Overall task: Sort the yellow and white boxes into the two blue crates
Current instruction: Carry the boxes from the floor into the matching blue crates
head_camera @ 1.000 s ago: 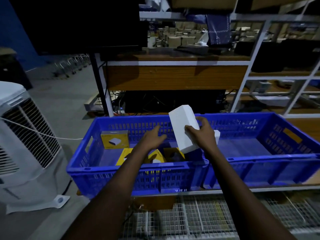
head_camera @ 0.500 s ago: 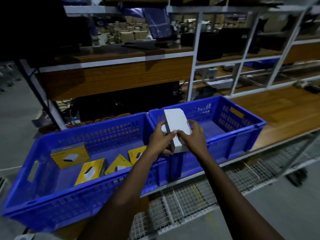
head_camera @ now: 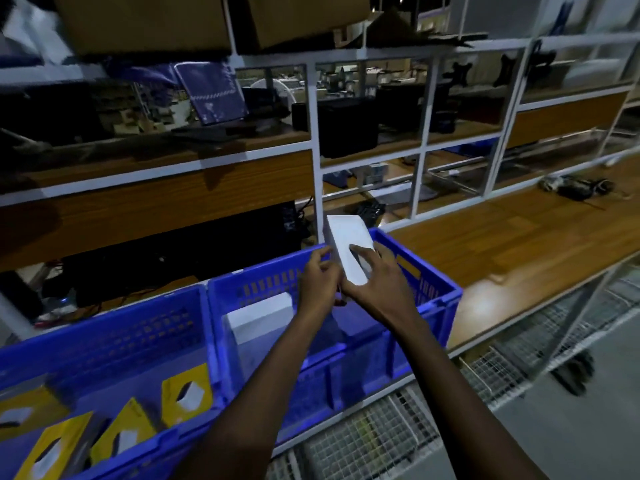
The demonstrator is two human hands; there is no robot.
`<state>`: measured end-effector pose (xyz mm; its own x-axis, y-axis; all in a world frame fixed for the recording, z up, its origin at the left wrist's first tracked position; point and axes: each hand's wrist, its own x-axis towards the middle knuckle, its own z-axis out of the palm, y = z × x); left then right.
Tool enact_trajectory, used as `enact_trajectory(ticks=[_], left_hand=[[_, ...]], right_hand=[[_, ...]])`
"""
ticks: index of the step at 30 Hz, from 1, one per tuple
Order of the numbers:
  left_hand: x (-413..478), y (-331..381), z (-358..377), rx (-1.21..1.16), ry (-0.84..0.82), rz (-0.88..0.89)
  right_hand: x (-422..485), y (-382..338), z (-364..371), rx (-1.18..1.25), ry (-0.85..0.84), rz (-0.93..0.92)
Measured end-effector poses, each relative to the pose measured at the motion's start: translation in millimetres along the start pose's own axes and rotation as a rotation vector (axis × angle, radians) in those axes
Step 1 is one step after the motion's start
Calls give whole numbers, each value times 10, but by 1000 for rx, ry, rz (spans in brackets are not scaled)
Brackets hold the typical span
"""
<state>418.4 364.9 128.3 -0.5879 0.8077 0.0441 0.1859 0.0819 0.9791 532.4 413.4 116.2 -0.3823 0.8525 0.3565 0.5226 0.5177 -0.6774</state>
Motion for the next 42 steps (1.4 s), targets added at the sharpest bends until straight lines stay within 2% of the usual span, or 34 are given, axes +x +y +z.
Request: enact_trajectory(ticks=[2,4,6,9,16,26,31,38,42], left_hand=[[188,-39,197,239,3,67],[351,-75,318,494,-61,55],[446,-130,406,567,-126,9],[436,-182,513,559,-168,95],[68,-177,879,294,-316,267],[-841,-613,1611,285,-802,371],[-1541,-939,1801,319,-1019,414],[-2570,-1192,2013,357,-1320,440],[-3106,-1227,2183,390,-1417,493]], right_hand=[[218,192,-54,-49,-44,-21],[401,409,-46,-208,-149,-40],[501,618,-22,-309,-235,-13],[488,834,-29,-247,-200,25],[33,1149,-194,-168,-113,87],[-1538,1470,-749,-282,149,538],[-2570,1529,-808,-351,166,801],[-3907,1498,-1038,-274,331,1057],[-4446,1505,-1197,-242,406,1143]])
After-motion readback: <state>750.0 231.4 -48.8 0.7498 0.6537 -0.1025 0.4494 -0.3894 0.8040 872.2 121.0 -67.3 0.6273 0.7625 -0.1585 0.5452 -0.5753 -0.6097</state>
